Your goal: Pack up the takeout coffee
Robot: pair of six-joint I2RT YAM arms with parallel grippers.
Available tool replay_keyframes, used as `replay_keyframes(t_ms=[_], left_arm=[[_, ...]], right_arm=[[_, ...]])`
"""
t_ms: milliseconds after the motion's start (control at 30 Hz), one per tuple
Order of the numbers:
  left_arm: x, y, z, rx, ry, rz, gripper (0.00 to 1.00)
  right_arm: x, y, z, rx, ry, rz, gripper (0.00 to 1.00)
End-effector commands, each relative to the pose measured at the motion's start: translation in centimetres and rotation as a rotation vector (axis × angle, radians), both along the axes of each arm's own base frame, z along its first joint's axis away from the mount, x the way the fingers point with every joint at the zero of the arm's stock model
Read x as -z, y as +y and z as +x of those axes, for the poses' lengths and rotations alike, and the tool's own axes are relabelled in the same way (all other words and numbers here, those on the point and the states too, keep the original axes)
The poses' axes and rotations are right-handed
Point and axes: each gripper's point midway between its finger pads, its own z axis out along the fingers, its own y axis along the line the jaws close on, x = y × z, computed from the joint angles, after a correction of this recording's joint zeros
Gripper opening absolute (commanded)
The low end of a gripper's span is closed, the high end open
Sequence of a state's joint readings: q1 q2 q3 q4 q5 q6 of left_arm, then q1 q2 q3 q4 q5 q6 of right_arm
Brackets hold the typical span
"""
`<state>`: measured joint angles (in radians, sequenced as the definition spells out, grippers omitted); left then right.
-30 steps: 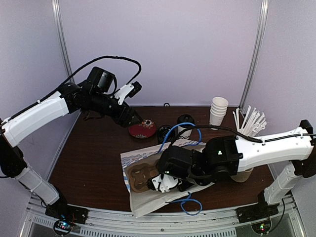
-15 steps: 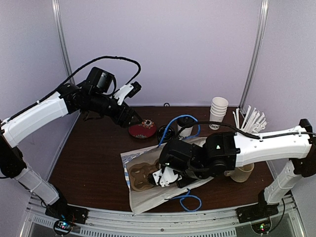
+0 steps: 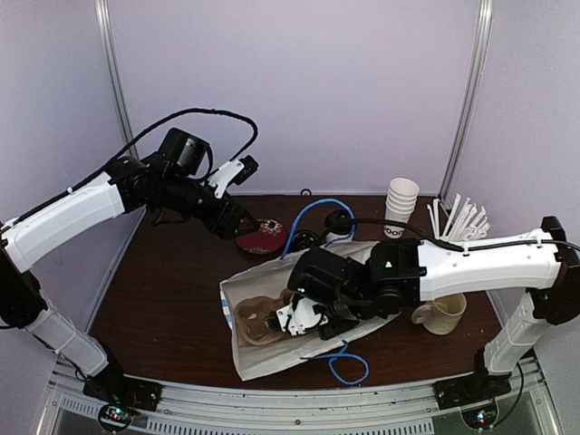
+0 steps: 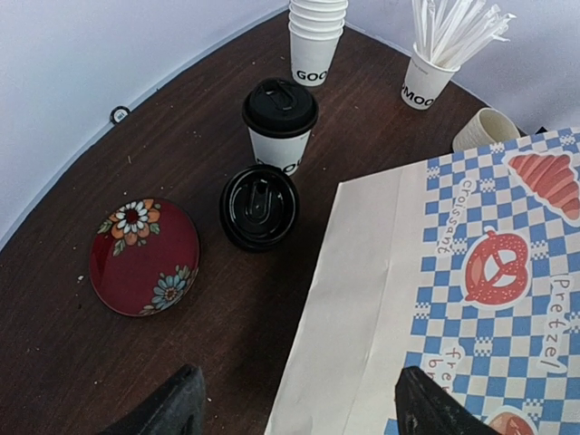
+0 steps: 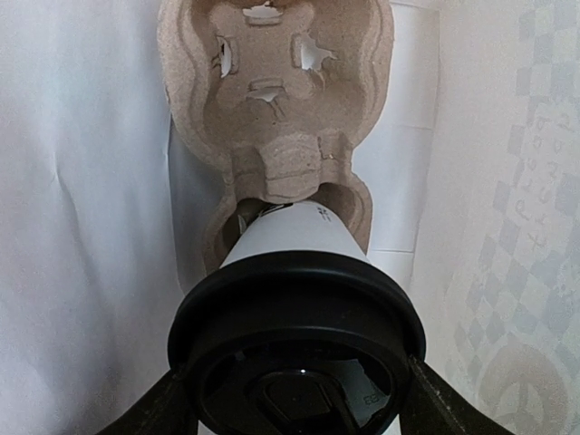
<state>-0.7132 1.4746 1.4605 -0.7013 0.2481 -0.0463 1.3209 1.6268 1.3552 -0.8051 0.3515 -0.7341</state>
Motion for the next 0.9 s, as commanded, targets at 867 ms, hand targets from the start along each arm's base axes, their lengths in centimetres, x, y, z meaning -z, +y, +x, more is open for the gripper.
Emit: replay_keyframes(t_ms=[867], left_arm=[[-2.3,5.1,-0.6,-0.071,-0.078,-0.019,0.76]], right_arm=[[4.4,1.4,4.0,0.137,0.6,-0.139,0.63]])
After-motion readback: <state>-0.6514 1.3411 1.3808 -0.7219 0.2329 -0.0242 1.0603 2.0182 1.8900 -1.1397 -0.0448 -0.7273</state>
